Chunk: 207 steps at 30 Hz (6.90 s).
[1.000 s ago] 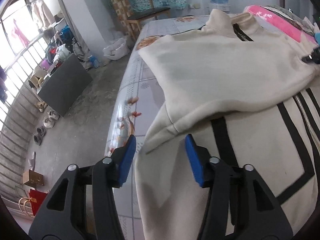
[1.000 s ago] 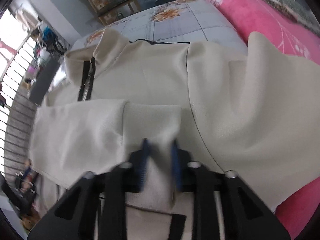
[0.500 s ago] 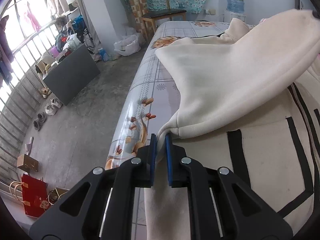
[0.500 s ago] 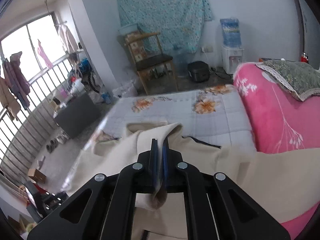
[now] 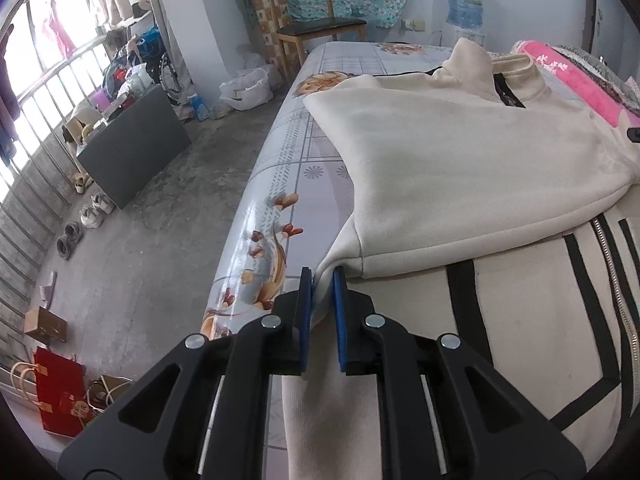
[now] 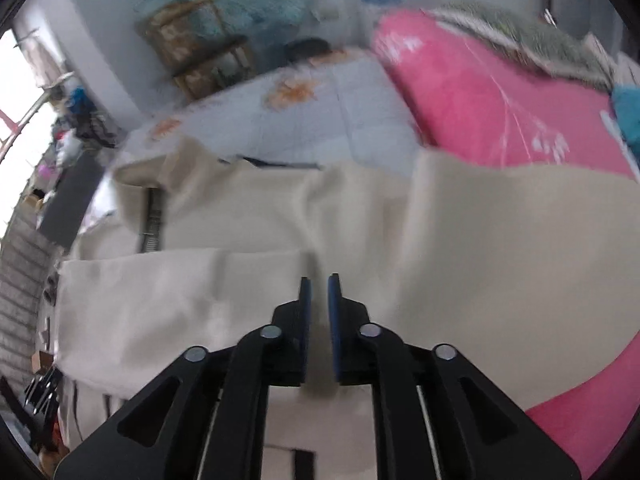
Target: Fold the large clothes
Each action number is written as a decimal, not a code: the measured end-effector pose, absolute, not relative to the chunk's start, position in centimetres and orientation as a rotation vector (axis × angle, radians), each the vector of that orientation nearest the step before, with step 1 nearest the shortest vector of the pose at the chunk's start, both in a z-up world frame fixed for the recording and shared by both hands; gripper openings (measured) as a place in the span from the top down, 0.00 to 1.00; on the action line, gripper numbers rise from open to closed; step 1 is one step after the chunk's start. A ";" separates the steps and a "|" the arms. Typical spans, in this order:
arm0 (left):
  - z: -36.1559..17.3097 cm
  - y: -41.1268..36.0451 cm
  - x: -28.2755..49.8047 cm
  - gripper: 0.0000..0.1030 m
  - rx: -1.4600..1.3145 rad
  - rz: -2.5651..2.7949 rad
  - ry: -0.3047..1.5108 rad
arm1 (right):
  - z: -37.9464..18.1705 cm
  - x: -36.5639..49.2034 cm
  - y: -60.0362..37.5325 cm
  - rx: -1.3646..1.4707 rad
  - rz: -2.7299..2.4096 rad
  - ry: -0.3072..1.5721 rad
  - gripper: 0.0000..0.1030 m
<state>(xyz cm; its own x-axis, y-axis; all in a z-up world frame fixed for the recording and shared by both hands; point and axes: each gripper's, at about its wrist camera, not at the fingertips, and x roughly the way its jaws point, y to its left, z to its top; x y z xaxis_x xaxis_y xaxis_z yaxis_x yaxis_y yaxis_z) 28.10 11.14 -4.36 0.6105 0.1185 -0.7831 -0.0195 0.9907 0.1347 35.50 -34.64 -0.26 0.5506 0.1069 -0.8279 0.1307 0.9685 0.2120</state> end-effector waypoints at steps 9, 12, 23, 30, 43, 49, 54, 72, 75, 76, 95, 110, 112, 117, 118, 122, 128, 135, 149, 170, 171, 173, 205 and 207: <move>-2.9 14.4 26.0 0.66 -0.099 -0.009 0.887 | -4.8 33.6 -26.8 -0.035 0.158 1.132 0.53; -0.9 16.2 23.1 0.51 -0.118 -0.007 0.865 | -4.2 33.2 -26.0 -0.100 0.102 1.115 0.49; 6.5 14.6 21.2 0.16 -0.090 -0.060 0.798 | -1.7 30.4 -26.2 -0.023 0.074 1.103 0.34; 2.8 5.3 29.7 0.13 -0.022 -0.149 0.935 | -2.7 26.5 -25.9 -0.058 0.091 1.130 0.16; -4.8 -2.9 35.3 0.08 0.137 -0.136 1.017 | -6.2 25.8 -26.4 -0.062 0.102 1.158 0.06; -5.0 -2.3 35.5 0.07 0.118 -0.171 1.026 | -6.2 26.0 -26.5 -0.092 0.148 1.174 0.06; -5.0 -2.2 35.4 0.07 0.105 -0.151 1.016 | -3.2 25.8 -30.2 0.016 0.095 1.122 0.06; -5.1 -2.2 34.9 0.07 0.100 -0.154 0.990 | 0.9 22.4 -65.0 0.614 -0.485 0.973 0.23; -5.1 -2.2 34.8 0.07 0.099 -0.156 0.983 | -0.4 21.9 -67.8 0.717 -0.531 0.947 0.27; -5.1 -2.1 34.8 0.07 0.100 -0.156 0.982 | -0.8 21.8 -68.3 0.745 -0.536 0.940 0.29; -5.1 -2.1 34.8 0.06 0.099 -0.156 0.979 | -3.1 21.0 -73.5 0.869 -0.643 0.759 0.90; -3.3 -0.6 34.2 0.08 0.068 -0.121 0.935 | 14.6 22.0 -60.3 0.539 -0.364 0.537 0.92; -2.8 0.2 33.7 0.14 0.051 -0.112 0.931 | 16.7 22.6 -57.5 0.496 -0.314 0.515 0.92; -3.5 3.2 33.7 0.51 -0.059 -0.091 1.032 | 20.6 24.2 -49.9 0.413 -0.192 0.480 0.92; -3.7 3.6 33.7 0.53 -0.070 -0.093 1.034 | 21.0 24.5 -48.6 0.405 -0.171 0.477 0.92; -3.7 4.1 33.2 0.60 -0.073 -0.103 1.019 | 22.4 26.5 -42.5 0.373 -0.079 0.465 0.92; -3.2 6.9 32.7 0.75 -0.220 -0.170 1.027 | 22.3 29.4 -33.0 0.339 0.054 0.473 0.92; -1.4 10.3 30.2 0.76 -0.296 -0.246 1.008 | 19.2 31.3 -19.8 0.234 0.238 0.514 0.92; -0.5 12.1 30.0 0.76 -0.325 -0.303 0.991 | 7.5 32.0 -15.3 0.060 0.396 0.847 0.47; -3.0 9.5 36.1 0.69 -0.179 -0.113 0.994 | -3.8 36.5 -39.1 0.338 0.001 1.074 0.93; -2.9 9.4 36.0 0.72 -0.175 -0.116 0.991 | -3.5 36.4 -39.0 0.338 0.012 1.058 0.94; -2.7 9.1 35.9 0.75 -0.174 -0.127 0.985 | -2.2 35.9 -38.7 0.317 0.032 1.002 0.95; -3.4 7.8 35.0 0.81 -0.149 -0.149 0.983 | -2.5 25.3 -35.9 -0.248 0.132 1.075 0.93; -3.8 7.6 34.8 0.81 -0.136 -0.140 0.987 | -3.7 25.4 -36.2 -0.238 0.126 1.089 0.93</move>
<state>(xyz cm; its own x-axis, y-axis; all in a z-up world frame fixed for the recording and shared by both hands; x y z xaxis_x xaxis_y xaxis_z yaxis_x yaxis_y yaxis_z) 34.76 7.59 -3.82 0.5435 -0.1793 -0.8200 0.0556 0.9825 -0.1780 25.38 -36.23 -3.71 0.4593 -0.0149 -0.8881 -0.2179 0.9674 -0.1289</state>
